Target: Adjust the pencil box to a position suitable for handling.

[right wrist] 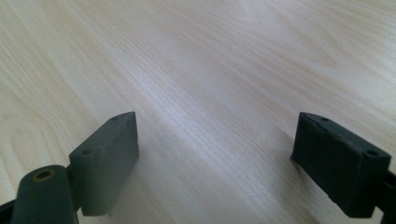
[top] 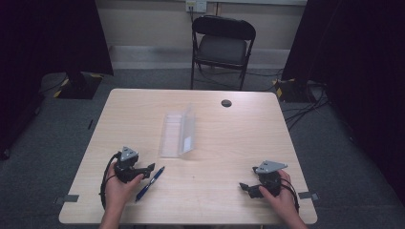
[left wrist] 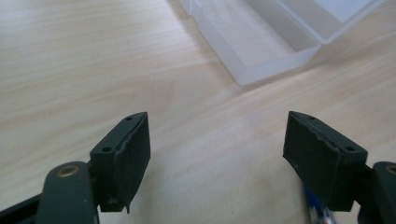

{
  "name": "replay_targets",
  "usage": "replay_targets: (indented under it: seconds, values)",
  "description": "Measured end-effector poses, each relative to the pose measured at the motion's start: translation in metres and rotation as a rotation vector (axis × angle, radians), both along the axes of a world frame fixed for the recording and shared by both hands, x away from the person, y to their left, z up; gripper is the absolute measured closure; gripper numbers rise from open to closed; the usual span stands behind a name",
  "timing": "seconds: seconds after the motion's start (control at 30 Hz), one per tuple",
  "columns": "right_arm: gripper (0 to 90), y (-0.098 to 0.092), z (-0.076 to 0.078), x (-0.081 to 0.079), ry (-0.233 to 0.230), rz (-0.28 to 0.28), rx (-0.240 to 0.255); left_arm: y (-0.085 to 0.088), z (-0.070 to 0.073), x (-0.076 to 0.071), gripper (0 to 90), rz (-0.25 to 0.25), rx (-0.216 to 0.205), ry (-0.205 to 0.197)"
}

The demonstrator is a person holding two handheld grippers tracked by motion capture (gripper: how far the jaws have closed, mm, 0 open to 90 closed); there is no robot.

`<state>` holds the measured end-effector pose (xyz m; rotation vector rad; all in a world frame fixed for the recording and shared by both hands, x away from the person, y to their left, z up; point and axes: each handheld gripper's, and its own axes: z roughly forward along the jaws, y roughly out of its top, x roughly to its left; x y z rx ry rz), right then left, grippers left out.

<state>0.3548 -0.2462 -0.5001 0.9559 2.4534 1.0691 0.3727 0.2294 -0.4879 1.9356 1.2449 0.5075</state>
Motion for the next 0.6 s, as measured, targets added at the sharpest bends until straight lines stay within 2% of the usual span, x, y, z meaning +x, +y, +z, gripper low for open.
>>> replay_targets:
  seconds: [0.23,0.53,0.6]
  values:
    - [13.6,0.0,0.0,0.0,-0.001,0.001,0.0,-0.015,0.003,0.023,23.4,-0.015,-0.011,0.012]
    - [13.6,0.0,0.0,0.0,-0.001,0.001,0.0,-0.024,0.006,0.039,24.6,-0.026,0.003,0.011]
    - [13.6,0.0,0.0,0.0,0.0,0.0,0.0,-0.025,0.005,0.041,24.6,-0.029,-0.005,0.012]
